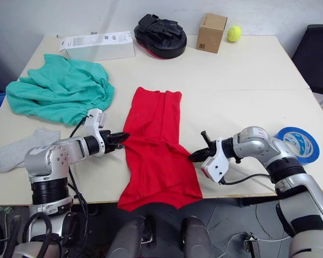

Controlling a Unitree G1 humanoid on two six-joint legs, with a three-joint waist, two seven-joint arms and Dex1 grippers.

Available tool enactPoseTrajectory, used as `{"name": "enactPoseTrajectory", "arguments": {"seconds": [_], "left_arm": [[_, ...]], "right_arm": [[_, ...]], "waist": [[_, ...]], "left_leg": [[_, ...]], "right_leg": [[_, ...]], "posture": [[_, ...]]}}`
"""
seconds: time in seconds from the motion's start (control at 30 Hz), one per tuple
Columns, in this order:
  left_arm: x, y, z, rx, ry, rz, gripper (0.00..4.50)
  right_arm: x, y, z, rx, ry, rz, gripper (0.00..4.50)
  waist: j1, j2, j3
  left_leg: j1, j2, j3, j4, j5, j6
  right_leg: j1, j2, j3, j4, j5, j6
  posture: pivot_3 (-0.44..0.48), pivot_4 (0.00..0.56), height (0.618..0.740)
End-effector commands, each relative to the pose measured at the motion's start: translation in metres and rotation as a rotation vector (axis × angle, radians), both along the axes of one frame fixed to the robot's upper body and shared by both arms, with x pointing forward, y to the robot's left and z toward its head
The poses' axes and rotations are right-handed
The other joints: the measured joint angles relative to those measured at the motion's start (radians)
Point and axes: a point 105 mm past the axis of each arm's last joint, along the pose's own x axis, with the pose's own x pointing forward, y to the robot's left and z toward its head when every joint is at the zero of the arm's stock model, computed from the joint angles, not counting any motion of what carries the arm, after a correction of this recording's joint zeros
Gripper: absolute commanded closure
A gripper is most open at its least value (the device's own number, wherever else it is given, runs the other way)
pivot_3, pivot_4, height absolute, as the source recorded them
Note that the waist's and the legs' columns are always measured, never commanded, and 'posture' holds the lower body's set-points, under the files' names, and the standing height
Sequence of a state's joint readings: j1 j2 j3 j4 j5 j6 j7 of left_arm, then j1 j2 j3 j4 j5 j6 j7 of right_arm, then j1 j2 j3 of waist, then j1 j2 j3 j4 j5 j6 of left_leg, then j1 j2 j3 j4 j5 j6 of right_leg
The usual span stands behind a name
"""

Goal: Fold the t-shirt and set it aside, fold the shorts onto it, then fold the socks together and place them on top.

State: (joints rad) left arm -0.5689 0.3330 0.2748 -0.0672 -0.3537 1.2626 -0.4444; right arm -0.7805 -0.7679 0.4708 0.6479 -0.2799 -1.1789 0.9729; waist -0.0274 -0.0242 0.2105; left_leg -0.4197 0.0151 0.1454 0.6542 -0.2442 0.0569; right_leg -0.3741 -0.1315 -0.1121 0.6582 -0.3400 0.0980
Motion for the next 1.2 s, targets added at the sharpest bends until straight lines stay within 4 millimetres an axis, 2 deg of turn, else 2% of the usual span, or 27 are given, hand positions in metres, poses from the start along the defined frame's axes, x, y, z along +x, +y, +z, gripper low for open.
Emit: {"name": "enactPoseTrajectory", "arguments": {"seconds": [0.03, 0.17, 0.27, 0.37, 0.47, 0.57, 0.63, 0.8, 1.0, 1.2], "left_arm": [[0.002, 0.014, 0.009, 0.042, -0.046, -0.003, 3.18], [-0.005, 0.018, 0.023, 0.06, -0.104, -0.096, 1.96], [-0.017, 0.02, 0.036, 0.093, -0.171, -0.22, 1.01], [-0.034, 0.019, 0.051, 0.163, -0.28, -0.411, 0.09], [-0.054, 0.01, 0.057, 0.293, -0.394, -0.64, 0.0], [-0.075, 0.003, 0.042, 0.54, -0.532, -0.962, 0.0], [-0.08, 0.001, 0.031, 0.641, -0.596, -1.098, 0.0], [-0.081, -0.014, 0.017, 0.774, -0.799, -1.34, 0.0], [-0.08, -0.03, 0.0, 0.814, -0.947, -1.518, 0.0], [-0.088, -0.032, -0.014, 0.823, -0.985, -1.651, 0.0]], "right_arm": [[0.001, 0.001, 0.008, 0.033, -0.012, 0.002, 4.5], [-0.002, -0.003, 0.01, 0.061, 0.007, -0.017, 4.5], [-0.005, -0.005, 0.015, 0.099, 0.031, -0.037, 3.85], [-0.011, -0.007, 0.022, 0.146, 0.058, -0.051, 2.84], [-0.019, -0.01, 0.027, 0.161, 0.078, -0.045, 1.81], [-0.033, -0.023, 0.024, 0.112, 0.082, -0.019, 0.78], [-0.038, -0.031, 0.021, 0.078, 0.084, -0.013, 0.1], [-0.042, -0.044, 0.014, 0.035, 0.098, -0.018, 0.04], [-0.041, -0.036, 0.005, 0.046, 0.093, 0.012, 0.04], [-0.042, -0.023, -0.004, 0.048, 0.078, 0.059, 0.04]], "waist": [[0.0, 0.0, 0.0], [-0.001, 0.0, 0.0], [-0.001, 0.0, 0.0], [-0.001, 0.0, 0.0], [0.001, 0.0, 0.0], [0.001, 0.001, 0.0], [0.001, 0.001, 0.0], [-0.001, 0.002, 0.0], [-0.002, 0.002, 0.0], [-0.006, 0.002, 0.0]], "left_leg": [[0.0, 0.0, 0.0, 0.0, 0.0, 0.0], [0.0, 0.0, 0.0, -0.002, 0.0, 0.0], [-0.001, 0.0, 0.0, -0.004, 0.0, 0.0], [-0.001, 0.0, 0.0, -0.005, 0.0, -0.001], [-0.001, 0.0, 0.0, -0.005, 0.0, -0.001], [-0.001, -0.001, 0.0, -0.005, -0.002, -0.003], [-0.001, -0.001, 0.001, -0.006, -0.003, -0.005], [-0.001, 0.0, 0.001, -0.006, -0.001, -0.002], [-0.001, 0.0, 0.001, -0.005, -0.002, 0.0], [0.0, 0.0, 0.001, -0.004, -0.001, 0.001]], "right_leg": [[0.0, 0.0, 0.0, 0.0, 0.0, 0.0], [-0.001, 0.0, 0.0, 0.0, 0.0, 0.0], [-0.001, 0.0, 0.0, -0.002, 0.0, 0.0], [-0.001, 0.0, 0.0, -0.004, 0.0, 0.0], [-0.001, 0.0, 0.0, -0.005, 0.0, 0.0], [-0.001, -0.001, 0.0, -0.006, 0.0, 0.0], [-0.001, -0.001, 0.0, -0.007, 0.0, 0.0], [-0.002, -0.001, 0.0, -0.006, 0.0, -0.001], [-0.002, -0.001, -0.001, -0.005, 0.0, -0.001], [-0.001, 0.0, -0.001, -0.004, 0.0, -0.001]], "posture": [[0.0, 0.15, 0.74], [0.0, 0.15, 0.74], [0.0, 0.15, 0.74], [0.0, 0.15, 0.74], [0.0, 0.15, 0.74], [0.0, 0.15, 0.74], [0.0, 0.15, 0.74], [0.0, 0.15, 0.74], [0.0, 0.15, 0.74], [0.0, 0.15, 0.74]]}}
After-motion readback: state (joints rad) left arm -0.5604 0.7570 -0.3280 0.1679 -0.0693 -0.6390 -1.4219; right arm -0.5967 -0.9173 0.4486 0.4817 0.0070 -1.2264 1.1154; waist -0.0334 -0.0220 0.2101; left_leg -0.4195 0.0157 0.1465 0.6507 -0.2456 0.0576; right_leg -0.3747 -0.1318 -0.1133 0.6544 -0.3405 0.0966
